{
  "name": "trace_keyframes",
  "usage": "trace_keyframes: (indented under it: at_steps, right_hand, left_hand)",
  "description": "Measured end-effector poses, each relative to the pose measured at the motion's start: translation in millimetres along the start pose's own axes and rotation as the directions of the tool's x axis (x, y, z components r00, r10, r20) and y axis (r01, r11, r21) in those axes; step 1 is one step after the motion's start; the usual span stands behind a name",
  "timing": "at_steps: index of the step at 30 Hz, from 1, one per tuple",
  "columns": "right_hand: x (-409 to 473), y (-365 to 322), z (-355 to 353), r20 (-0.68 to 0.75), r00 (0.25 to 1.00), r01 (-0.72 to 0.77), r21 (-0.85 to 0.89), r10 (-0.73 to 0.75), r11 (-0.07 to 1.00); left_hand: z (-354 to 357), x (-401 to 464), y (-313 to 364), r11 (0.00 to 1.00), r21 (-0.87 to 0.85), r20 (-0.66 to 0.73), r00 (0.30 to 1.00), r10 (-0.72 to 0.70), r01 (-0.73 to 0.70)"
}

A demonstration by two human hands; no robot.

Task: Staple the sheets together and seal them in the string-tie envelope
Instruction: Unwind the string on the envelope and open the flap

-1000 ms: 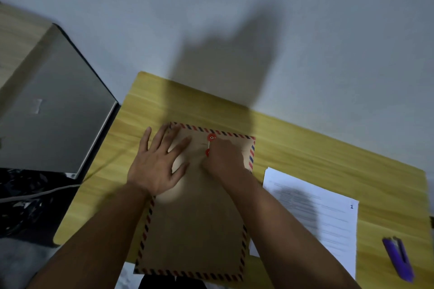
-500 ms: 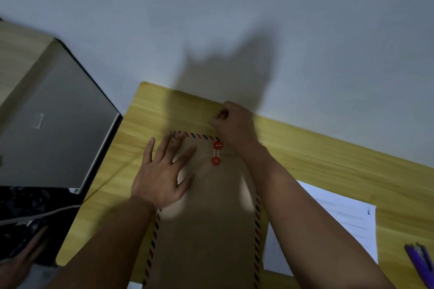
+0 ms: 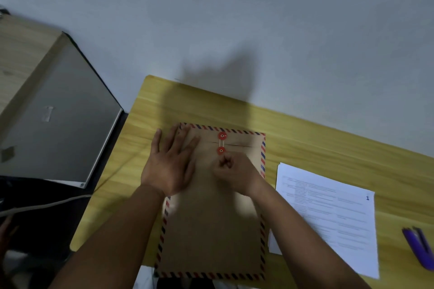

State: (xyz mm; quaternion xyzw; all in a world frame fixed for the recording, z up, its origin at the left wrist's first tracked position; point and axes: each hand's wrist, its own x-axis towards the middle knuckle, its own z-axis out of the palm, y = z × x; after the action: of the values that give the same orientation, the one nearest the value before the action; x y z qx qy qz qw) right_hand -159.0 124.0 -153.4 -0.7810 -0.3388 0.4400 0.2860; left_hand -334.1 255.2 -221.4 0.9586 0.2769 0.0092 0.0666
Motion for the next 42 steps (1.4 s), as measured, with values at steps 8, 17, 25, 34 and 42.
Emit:
trace_keyframes:
  at_steps: [8, 17, 25, 34, 42]
  right_hand:
    - [4, -2, -67, -0.029, 0.999, 0.020, -0.526, -0.041, 0.850]
    - [60, -30, -99, -0.199, 0.966, -0.068, -0.809, -0.163, 0.584]
    - [69, -74, -38, -0.160, 0.912, 0.300, -0.363, -0.377, 0.882]
    - [12, -17, 0, 0.204, 0.972, 0.111, 0.037, -0.117, 0.993]
    - [9, 5, -56, -0.071, 0.992, 0.054, -0.529, -0.108, 0.847]
  left_hand:
    - [0, 1, 1, 1.000, -0.012, 0.026, 0.999, -0.022, 0.022]
    - [0, 1, 0, 1.000, -0.025, 0.006, 1.000, -0.008, 0.008]
    - [1, 0, 0, 1.000, -0.011, -0.047, 0.999, 0.011, -0.011]
    - [1, 0, -1, 1.000, 0.000, -0.017, 1.000, 0.010, -0.010]
    - [1, 1, -1, 1.000, -0.012, 0.002, 1.000, -0.008, 0.008]
